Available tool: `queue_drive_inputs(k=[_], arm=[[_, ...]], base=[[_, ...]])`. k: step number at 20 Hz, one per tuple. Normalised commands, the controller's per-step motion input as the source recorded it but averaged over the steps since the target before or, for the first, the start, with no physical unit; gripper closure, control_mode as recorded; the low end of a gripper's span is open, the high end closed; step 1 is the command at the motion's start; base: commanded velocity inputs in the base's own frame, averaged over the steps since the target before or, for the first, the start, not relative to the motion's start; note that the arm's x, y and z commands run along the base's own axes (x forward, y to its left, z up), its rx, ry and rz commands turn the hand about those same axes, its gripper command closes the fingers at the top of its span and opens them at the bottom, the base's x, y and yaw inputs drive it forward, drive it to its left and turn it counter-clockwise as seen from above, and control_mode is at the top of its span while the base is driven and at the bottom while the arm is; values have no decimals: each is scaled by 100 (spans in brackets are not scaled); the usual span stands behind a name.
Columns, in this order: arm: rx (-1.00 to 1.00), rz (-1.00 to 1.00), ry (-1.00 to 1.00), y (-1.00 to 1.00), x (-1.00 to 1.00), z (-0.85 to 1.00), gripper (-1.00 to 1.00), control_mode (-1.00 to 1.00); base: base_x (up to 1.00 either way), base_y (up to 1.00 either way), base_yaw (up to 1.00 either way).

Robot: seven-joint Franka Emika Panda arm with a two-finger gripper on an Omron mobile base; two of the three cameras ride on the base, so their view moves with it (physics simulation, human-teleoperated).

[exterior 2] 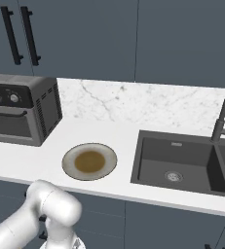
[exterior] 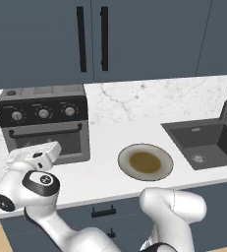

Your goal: Pick up the kebab skewer and baguette bread, and place them inside the toaster oven. Close the toaster oven door and start by setting the timer.

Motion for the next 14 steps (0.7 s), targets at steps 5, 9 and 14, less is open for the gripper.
queue_drive_inputs(k=[5, 9, 14], arm=[[0, 0, -28, 34, 4, 52, -100, -100], [5, 0, -22, 56, 0, 45, -100, -100], [6, -1, -16, 55, -1, 13, -100, -100]], base=[[0, 0, 0], [0, 0, 0], [0, 0, 0]])
